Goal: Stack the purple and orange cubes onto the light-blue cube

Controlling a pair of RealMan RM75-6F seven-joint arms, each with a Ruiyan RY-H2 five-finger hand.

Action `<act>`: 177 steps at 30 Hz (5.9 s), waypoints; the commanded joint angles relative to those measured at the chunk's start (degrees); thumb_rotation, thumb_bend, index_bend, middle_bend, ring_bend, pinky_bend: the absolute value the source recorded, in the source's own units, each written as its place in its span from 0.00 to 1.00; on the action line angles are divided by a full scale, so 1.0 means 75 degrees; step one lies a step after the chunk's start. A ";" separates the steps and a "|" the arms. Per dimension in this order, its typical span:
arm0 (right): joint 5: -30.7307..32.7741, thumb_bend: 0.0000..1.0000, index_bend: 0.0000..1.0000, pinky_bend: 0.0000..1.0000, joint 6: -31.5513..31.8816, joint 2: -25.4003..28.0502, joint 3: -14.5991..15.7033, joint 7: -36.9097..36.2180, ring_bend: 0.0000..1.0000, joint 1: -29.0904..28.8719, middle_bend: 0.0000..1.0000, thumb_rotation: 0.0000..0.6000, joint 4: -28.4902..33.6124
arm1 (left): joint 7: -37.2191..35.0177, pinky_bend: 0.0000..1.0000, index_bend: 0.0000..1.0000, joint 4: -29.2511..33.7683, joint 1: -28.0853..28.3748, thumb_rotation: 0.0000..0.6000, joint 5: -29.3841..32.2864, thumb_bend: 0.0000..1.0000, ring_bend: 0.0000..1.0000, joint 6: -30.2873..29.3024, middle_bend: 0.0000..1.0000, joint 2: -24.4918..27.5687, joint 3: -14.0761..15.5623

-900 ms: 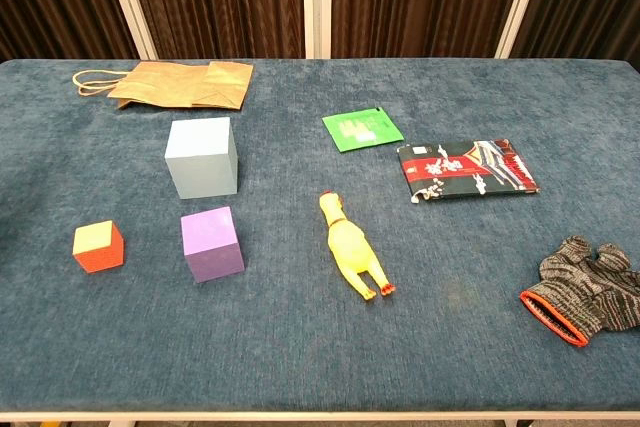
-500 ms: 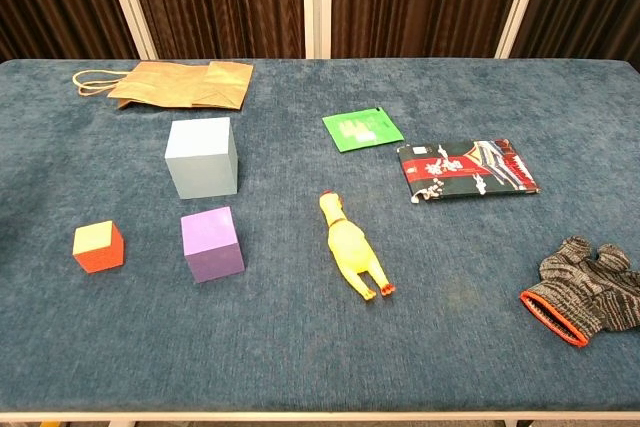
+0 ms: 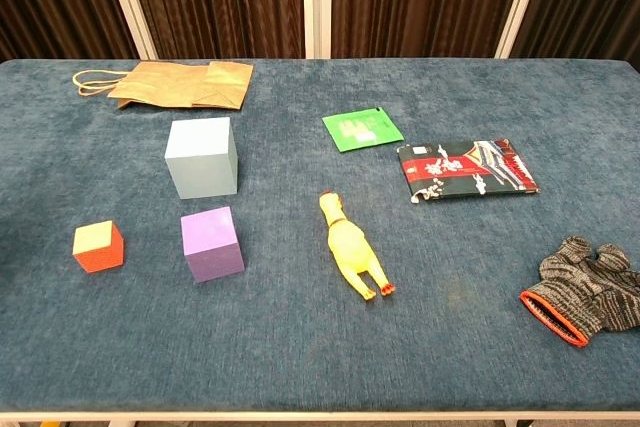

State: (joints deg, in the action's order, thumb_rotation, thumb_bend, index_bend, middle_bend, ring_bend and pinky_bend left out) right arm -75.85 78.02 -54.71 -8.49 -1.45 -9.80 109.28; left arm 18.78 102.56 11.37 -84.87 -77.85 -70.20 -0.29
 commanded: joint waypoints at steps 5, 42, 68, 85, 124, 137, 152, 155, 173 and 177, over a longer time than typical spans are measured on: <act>0.0056 0.16 0.02 0.00 -0.0046 0.0009 -0.0009 0.0000 0.00 -0.0015 0.07 1.00 -0.0017 | 0.0988 0.32 0.19 0.0901 0.0089 1.00 0.0507 0.13 0.19 0.0410 0.29 -0.0375 0.0114; 0.0393 0.16 0.02 0.00 0.0003 0.0222 -0.0265 -0.0537 0.00 0.0034 0.07 1.00 -0.0054 | 0.3643 0.32 0.21 -0.0292 0.1262 1.00 0.2227 0.16 0.24 0.0289 0.43 -0.4210 -0.0354; 0.0498 0.16 0.02 0.00 0.0029 0.0344 -0.0359 -0.0900 0.00 0.0119 0.07 1.00 -0.0160 | 0.3725 0.33 0.23 -0.0865 0.1669 1.00 0.2957 0.20 0.27 0.0478 0.47 -0.4998 -0.0720; 0.0534 0.16 0.02 0.00 0.0038 0.0341 -0.0387 -0.0877 0.00 0.0124 0.07 1.00 -0.0151 | 0.3327 0.37 0.29 -0.1095 0.1750 1.00 0.2902 0.25 0.33 0.0415 0.57 -0.5165 -0.0793; 0.0578 0.16 0.02 0.00 -0.0030 0.0180 -0.0352 -0.0417 0.00 0.0030 0.07 1.00 -0.0091 | -0.0044 0.35 0.29 -0.0125 0.3336 1.00 0.1829 0.28 0.34 0.3672 0.59 -0.0255 -0.1733; 0.0599 0.16 0.02 0.00 -0.0048 0.0133 -0.0340 -0.0273 0.00 -0.0004 0.07 1.00 -0.0046 | -0.1241 0.35 0.29 -0.0923 0.3883 1.00 0.0908 0.28 0.34 0.3741 0.59 -0.0554 -0.1567; 0.0611 0.16 0.02 0.00 -0.0056 0.0124 -0.0338 -0.0225 0.00 -0.0017 0.07 1.00 -0.0039 | -0.2640 0.35 0.29 -0.2166 0.4489 1.00 0.0373 0.28 0.34 0.3950 0.59 -0.1015 -0.1401; 0.0645 0.16 0.02 0.00 -0.0054 0.0107 -0.0345 -0.0187 0.00 -0.0024 0.07 1.00 -0.0044 | -0.2726 0.35 0.29 -0.2407 0.4544 1.00 0.0315 0.28 0.34 0.3934 0.59 -0.1097 -0.1328; 0.0664 0.16 0.02 0.00 -0.0066 0.0080 -0.0331 -0.0158 0.00 -0.0028 0.07 1.00 -0.0083 | -0.2869 0.35 0.29 -0.3126 0.4723 1.00 0.0628 0.28 0.34 0.3922 0.59 -0.1468 -0.1193; 0.0681 0.16 0.02 0.00 -0.0076 0.0077 -0.0336 -0.0158 0.00 -0.0033 0.07 1.00 -0.0092 | -0.2904 0.35 0.29 -0.3224 0.4766 1.00 0.0647 0.28 0.34 0.3939 0.59 -0.1517 -0.1166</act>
State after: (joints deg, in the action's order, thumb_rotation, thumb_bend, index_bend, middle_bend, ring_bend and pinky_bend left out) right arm -70.74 77.46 -54.13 -11.01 -2.63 -10.04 108.59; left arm -2.95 78.50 47.04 -80.05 -48.35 -81.48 -9.09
